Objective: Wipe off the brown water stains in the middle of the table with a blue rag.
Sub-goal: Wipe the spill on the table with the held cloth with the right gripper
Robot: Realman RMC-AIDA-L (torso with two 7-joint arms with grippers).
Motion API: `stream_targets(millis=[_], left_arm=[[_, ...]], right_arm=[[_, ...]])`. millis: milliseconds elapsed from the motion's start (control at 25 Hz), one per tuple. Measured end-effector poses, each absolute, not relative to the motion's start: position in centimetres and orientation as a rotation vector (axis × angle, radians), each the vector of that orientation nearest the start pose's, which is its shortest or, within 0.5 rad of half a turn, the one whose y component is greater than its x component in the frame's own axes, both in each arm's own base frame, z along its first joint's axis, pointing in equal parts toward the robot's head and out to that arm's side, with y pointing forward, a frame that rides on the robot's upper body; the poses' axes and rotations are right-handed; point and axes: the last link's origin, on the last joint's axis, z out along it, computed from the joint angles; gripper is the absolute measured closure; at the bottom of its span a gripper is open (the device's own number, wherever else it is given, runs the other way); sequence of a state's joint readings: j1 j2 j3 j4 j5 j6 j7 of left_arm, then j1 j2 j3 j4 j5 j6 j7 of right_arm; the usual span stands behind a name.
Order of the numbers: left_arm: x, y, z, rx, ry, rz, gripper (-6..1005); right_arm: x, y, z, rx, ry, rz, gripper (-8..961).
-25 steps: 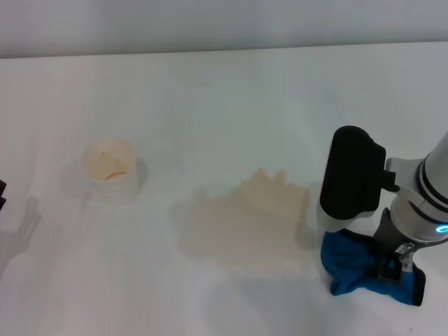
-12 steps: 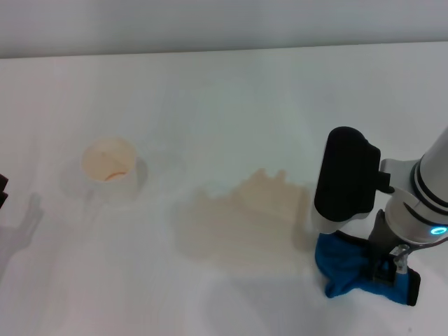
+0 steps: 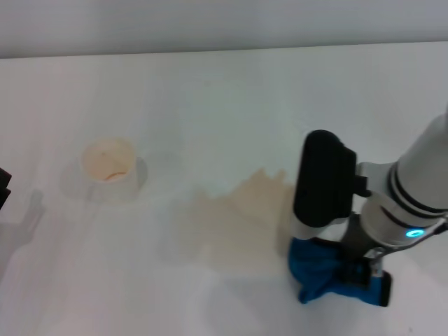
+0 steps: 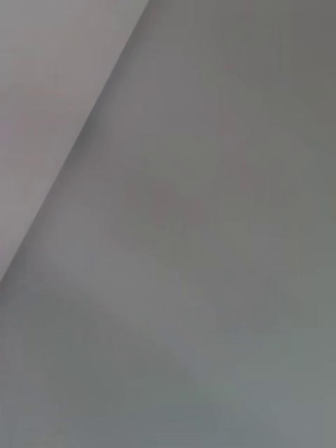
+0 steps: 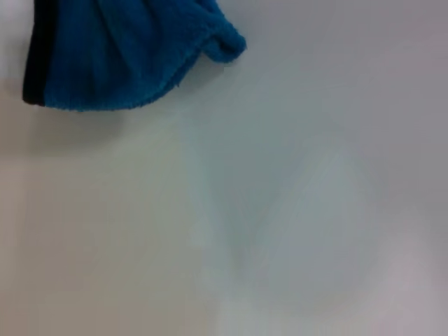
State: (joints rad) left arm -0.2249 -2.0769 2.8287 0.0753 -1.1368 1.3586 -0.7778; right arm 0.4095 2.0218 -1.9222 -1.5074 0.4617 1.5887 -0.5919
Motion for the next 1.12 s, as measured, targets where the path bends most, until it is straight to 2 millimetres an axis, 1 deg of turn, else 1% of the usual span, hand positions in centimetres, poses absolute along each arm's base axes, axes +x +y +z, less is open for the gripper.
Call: stream_targets(millis=[240,520,720,880,960,1120], left_arm=[[-36.9,23.7,-2.7,-1.573,-1.067,-1.036,134],[-36.9,23.8,-2.6,-1.577,-1.065,-1.035,134],[-36.8,24.0,-2.6,-1.580,-1.060,-1.036,133],[-36.9,24.2,-2.4,-1.585,-1.050,-1.030,133],[-36.8,24.3,-2.4,-1.587,-1.048,-1.030,133],[-36.7,24.4,-2.4,-1.589,-1.046,-1.032,133]], right_arm=[[19.4,27.6,-6.6,-2.827,0.462,-0.927,743],[18.1,27.9,-9.3,-2.931,0.426,-0.830,743],[17.9,27.9,-9.6,-2.943,0.429,-0.791,742],[17.8,28.2,-9.8,-2.946,0.450,-0.806,742],[17.9,28.6,-10.1,-2.956,0.484,-0.806,760],[17.8,28.8,-10.3,-2.952,0.485,-0.765,795]])
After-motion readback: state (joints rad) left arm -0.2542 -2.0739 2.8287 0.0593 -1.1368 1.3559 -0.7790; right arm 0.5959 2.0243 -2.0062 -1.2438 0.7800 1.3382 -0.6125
